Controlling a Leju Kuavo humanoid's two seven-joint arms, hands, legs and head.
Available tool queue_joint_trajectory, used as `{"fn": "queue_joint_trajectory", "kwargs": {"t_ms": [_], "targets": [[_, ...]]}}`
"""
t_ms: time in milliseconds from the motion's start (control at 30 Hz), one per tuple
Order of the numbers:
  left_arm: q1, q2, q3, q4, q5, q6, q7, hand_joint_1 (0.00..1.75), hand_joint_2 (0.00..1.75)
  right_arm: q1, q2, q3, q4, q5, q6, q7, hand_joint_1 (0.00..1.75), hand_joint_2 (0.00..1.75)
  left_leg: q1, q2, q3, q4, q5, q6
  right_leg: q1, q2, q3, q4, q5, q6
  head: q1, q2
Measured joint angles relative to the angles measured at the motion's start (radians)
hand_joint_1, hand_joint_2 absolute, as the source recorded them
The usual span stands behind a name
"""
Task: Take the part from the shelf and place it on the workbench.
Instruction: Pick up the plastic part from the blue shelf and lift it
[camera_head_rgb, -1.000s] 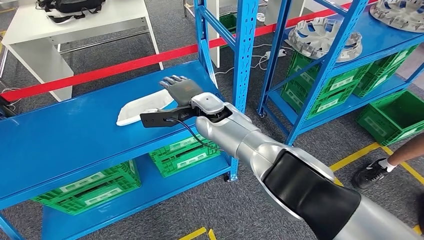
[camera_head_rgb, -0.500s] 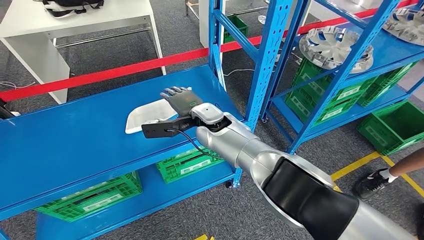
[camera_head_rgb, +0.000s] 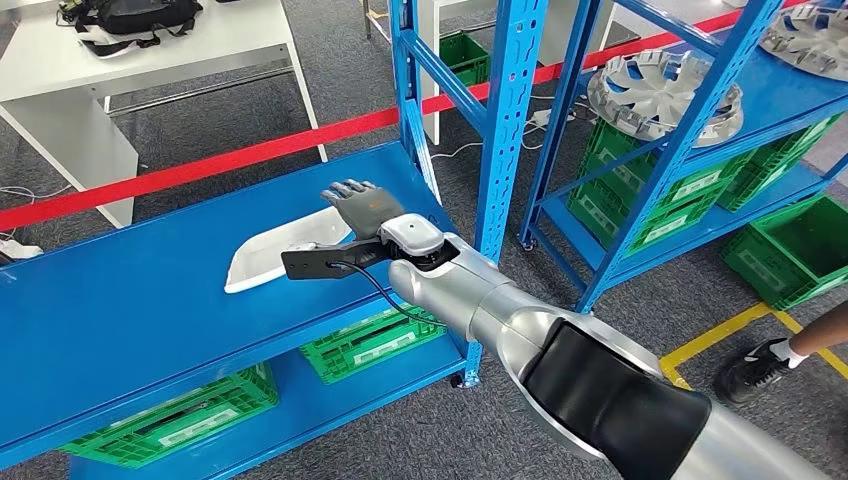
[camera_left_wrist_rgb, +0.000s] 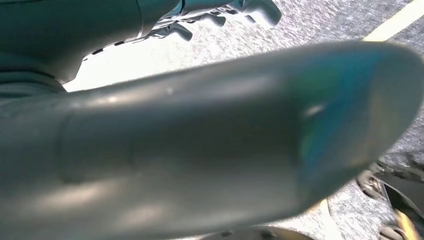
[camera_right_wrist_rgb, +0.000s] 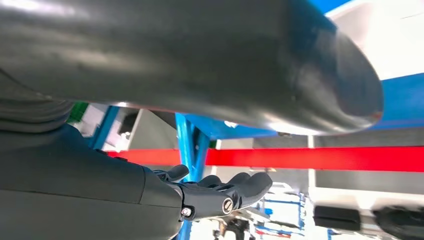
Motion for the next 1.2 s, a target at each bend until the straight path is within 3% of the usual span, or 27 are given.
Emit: {"fn": "queue_joint_trajectory", "kwargs": {"t_ms": [33, 100, 167, 200, 300, 567, 767, 1133, 1200], "targets": [[-0.002, 0.0, -0.001, -0.001, -0.007, -0.003, -0.002, 0.0, 0.0, 0.008, -0.004, 0.0, -0.004, -0.003, -0.009, 0.01, 0.0, 0.0, 0.0, 0.0, 0.012, -0.037, 0.034, 0.001, 0.0, 0.001, 0.008, 0.0, -0.006, 0.002, 0.0, 0.0], [-0.008, 0.001, -0.004, -0.002, -0.02, -0.013, -0.009, 0.0, 0.0, 0.024, -0.016, 0.0, -0.016, -0.006, -0.023, 0.029, 0.0, 0.0, 0.0, 0.0, 0.073, -0.172, 0.109, 0.007, 0.0, 0.002, 0.022, 0.001, -0.019, 0.009, -0.001, 0.0], [-0.018, 0.001, -0.011, -0.002, -0.029, -0.026, -0.01, 0.0, 0.0, 0.032, -0.028, 0.0, -0.029, -0.007, -0.026, 0.041, 0.0, 0.0, -0.002, -0.002, 0.114, -0.261, 0.132, 0.015, 0.004, 0.003, 0.024, 0.003, -0.027, 0.018, -0.003, 0.0], [-0.022, 0.0, -0.014, -0.002, -0.029, -0.03, -0.007, 0.0, 0.0, 0.035, -0.034, 0.0, -0.034, -0.007, -0.022, 0.042, 0.0, 0.0, -0.003, -0.003, 0.119, -0.27, 0.127, 0.016, 0.007, 0.003, 0.022, 0.003, -0.027, 0.018, -0.002, 0.0], [-0.021, -0.001, -0.016, -0.002, -0.002, -0.028, -0.002, 0.0, 0.0, 0.034, -0.033, 0.004, -0.042, -0.004, 0.009, 0.029, 0.0, 0.0, -0.005, -0.004, 0.12, -0.277, 0.124, 0.021, 0.008, 0.003, 0.024, -0.007, -0.023, 0.012, 0.005, 0.0], [0.003, 0.0, -0.015, 0.0, -0.03, -0.018, 0.004, 0.0, 0.0, 0.018, 0.008, 0.034, -0.039, -0.033, 0.014, -0.002, 0.0, 0.0, -0.007, -0.005, 0.124, -0.277, 0.116, 0.038, 0.007, -0.004, 0.037, -0.024, -0.028, 0.028, 0.007, 0.0], [-0.019, 0.002, -0.024, -0.002, -0.07, -0.039, 0.001, 0.0, 0.0, 0.049, -0.019, 0.035, -0.04, -0.046, -0.039, 0.023, 0.0, 0.0, -0.007, -0.004, 0.126, -0.276, 0.117, 0.04, 0.007, -0.002, 0.038, -0.025, -0.023, 0.035, 0.007, 0.0], [-0.029, 0.005, -0.033, -0.001, -0.059, -0.06, -0.015, 0.0, 0.0, 0.081, -0.028, 0.036, -0.07, -0.046, -0.042, 0.034, 0.0, 0.0, -0.007, -0.003, 0.127, -0.277, 0.118, 0.04, 0.007, -0.002, 0.039, -0.025, -0.024, 0.036, 0.008, 0.0], [-0.026, 0.006, -0.033, -0.001, -0.042, -0.056, -0.016, 0.0, 0.0, 0.079, -0.022, 0.041, -0.075, -0.045, -0.031, 0.032, 0.0, 0.87, -0.007, -0.003, 0.127, -0.278, 0.118, 0.04, 0.007, -0.002, 0.039, -0.025, -0.024, 0.036, 0.008, 0.0]]}}
